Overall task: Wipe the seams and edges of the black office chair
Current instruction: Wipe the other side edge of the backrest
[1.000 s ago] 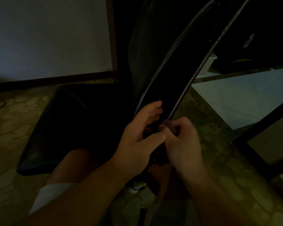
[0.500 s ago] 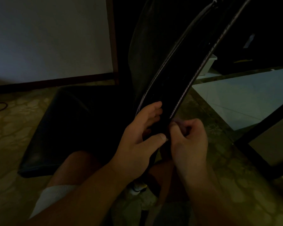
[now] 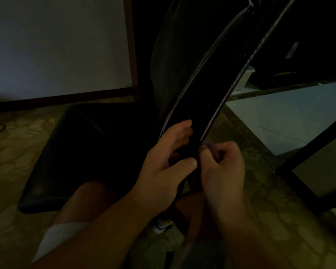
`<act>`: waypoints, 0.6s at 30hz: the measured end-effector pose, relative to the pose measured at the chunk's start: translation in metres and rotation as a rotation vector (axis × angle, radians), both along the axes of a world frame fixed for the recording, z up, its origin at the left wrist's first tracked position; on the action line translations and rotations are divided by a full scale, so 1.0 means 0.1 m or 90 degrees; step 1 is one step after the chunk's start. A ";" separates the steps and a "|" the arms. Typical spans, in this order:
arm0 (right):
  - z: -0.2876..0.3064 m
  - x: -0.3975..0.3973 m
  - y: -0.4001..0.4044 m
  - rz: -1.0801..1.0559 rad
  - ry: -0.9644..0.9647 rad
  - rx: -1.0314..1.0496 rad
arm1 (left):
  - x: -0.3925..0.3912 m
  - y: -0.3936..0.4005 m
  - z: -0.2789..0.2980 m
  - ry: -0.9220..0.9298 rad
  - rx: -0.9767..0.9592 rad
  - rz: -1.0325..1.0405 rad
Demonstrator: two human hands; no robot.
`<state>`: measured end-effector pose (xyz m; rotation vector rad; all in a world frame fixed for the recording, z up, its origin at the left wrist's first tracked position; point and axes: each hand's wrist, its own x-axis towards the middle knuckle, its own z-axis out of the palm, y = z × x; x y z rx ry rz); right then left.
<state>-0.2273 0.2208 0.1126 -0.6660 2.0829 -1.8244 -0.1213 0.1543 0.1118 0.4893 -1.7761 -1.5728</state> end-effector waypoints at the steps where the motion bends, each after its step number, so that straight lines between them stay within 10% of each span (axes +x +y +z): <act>1: -0.01 -0.01 0.00 -0.016 -0.006 -0.009 | 0.00 0.00 0.00 0.000 0.002 0.000; 18: 0.05 -0.08 0.02 0.003 0.061 0.003 | 0.02 0.00 0.01 -0.017 -0.004 -0.001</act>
